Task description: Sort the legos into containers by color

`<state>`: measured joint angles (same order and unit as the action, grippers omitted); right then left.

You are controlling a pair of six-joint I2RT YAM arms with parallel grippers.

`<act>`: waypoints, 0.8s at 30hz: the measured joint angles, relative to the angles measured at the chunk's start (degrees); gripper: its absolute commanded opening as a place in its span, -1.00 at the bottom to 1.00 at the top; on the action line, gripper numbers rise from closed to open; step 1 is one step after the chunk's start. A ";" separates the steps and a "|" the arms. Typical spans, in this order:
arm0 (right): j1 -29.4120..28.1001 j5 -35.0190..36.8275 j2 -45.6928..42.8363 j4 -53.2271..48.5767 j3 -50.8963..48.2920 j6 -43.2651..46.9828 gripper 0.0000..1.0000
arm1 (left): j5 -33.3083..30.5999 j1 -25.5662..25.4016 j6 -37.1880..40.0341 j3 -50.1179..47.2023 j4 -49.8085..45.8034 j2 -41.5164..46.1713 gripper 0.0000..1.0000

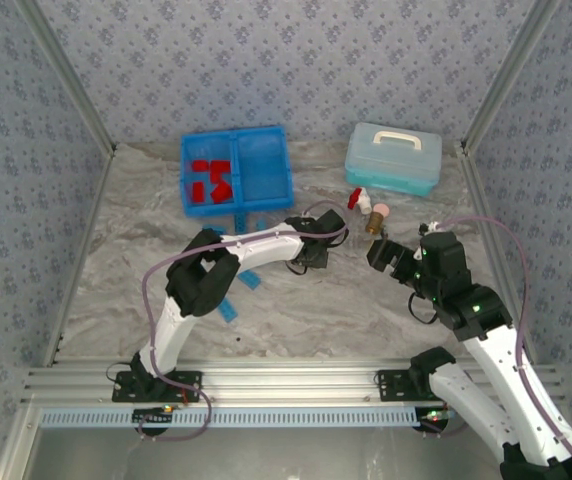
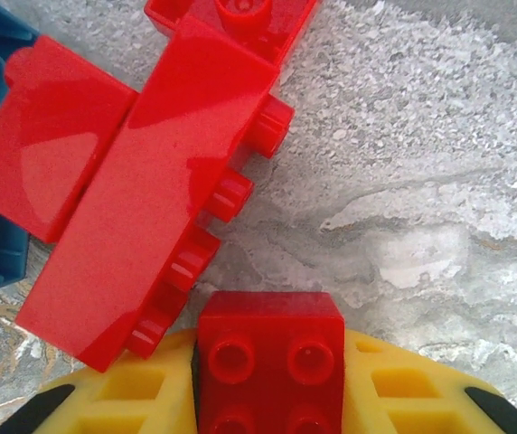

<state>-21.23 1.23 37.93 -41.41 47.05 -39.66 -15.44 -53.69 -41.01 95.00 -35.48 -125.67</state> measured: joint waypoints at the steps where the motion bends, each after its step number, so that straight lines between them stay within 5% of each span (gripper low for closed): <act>1: 0.00 0.00 -0.04 0.02 0.00 0.00 1.00 | 0.02 0.00 0.04 -0.04 -0.17 0.17 -0.38; 11: 0.00 -0.02 -0.04 0.02 0.00 0.00 1.00 | -3.74 2.34 4.57 -4.17 -1.09 20.26 -0.38; 17: 0.02 -0.17 -0.04 0.00 0.02 0.00 1.00 | -7.78 14.64 8.28 -4.76 0.94 31.45 -0.39; 24: 0.04 -0.68 -0.04 -0.02 0.28 0.00 1.00 | -7.50 29.59 10.40 -4.04 2.08 26.21 -0.41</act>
<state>-21.19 0.56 37.89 -41.43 47.33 -39.66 -22.94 -24.10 -30.61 90.96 -33.41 -99.46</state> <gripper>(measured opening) 0.999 0.332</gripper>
